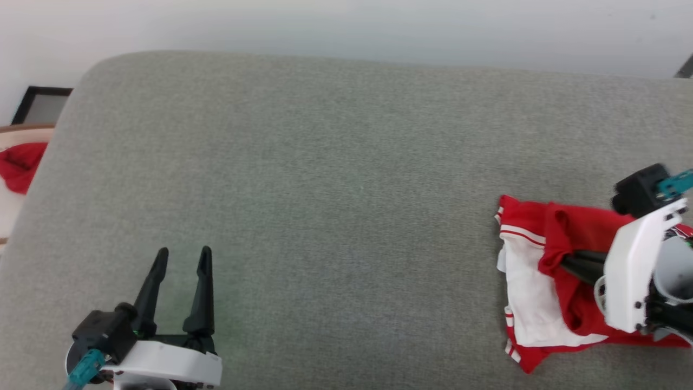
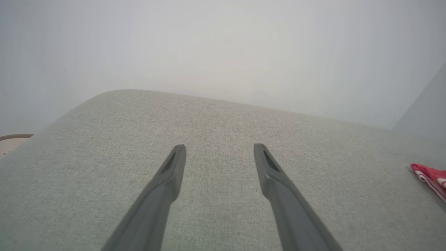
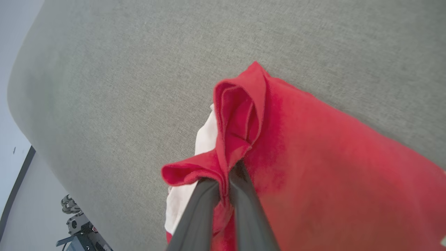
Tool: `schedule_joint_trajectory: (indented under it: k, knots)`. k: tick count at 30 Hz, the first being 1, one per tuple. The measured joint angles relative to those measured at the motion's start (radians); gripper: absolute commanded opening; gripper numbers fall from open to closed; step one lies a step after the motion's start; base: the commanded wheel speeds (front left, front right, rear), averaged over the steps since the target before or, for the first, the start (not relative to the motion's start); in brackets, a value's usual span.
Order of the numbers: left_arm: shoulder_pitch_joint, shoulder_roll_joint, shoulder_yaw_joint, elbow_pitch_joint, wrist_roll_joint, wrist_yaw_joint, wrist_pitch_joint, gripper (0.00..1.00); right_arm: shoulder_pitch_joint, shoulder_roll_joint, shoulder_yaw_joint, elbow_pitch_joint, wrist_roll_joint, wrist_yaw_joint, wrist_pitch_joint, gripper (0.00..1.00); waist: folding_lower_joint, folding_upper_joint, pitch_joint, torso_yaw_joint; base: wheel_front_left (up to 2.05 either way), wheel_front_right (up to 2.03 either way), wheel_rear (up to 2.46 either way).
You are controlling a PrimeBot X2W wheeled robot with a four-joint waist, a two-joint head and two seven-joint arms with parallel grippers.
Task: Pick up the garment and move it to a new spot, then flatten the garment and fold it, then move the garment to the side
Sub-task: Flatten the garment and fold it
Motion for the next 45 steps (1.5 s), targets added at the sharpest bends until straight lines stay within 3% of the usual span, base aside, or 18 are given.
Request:
schedule_joint_trajectory:
  k: [10,11,13,14,18,28,37,45]
  knots:
    - [0.000,-0.008,-0.006,0.007,-0.005,0.000,0.000,1.00,-0.038,0.027,0.097,0.116,0.000,0.000,-0.080,0.00,0.0000,0.0000,0.003,0.029,0.00,0.00,0.00]
    - [0.000,-0.008,-0.006,0.008,-0.005,0.000,0.000,1.00,-0.039,0.027,0.104,0.123,0.002,0.000,-0.089,0.14,0.0000,0.0000,0.002,0.028,0.00,0.00,0.00]
    - [0.000,-0.008,-0.006,0.011,-0.005,0.000,0.000,1.00,-0.039,0.029,0.113,0.134,0.019,0.000,-0.100,0.54,0.0000,0.0000,-0.002,0.026,0.00,0.00,0.00]
    - [0.000,-0.008,-0.005,0.012,-0.006,0.000,0.000,1.00,-0.039,0.033,0.114,0.136,0.030,0.000,-0.109,1.00,0.0000,0.0000,-0.004,0.024,0.00,0.00,0.00]
    - [0.004,-0.007,-0.006,0.025,-0.016,0.000,0.000,1.00,-0.038,0.039,0.104,0.146,0.062,0.000,-0.137,1.00,0.0000,0.0000,-0.016,0.009,0.00,0.00,0.00]
    - [0.005,0.020,-0.030,0.053,-0.038,0.000,0.000,1.00,-0.037,-0.014,0.068,0.141,0.079,0.000,-0.271,1.00,0.0000,0.0000,-0.046,-0.059,0.00,0.00,0.00]
    - [-0.008,0.056,-0.068,0.107,-0.067,0.000,0.000,1.00,0.022,-0.041,0.005,0.215,0.032,0.000,-0.556,1.00,0.0000,0.0000,-0.074,-0.124,0.00,0.00,0.00]
    - [-0.008,0.079,-0.068,0.131,-0.095,0.000,0.000,1.00,0.129,0.017,-0.027,0.265,-0.063,0.000,-0.815,1.00,0.0000,0.0000,-0.109,-0.162,0.00,0.00,0.00]
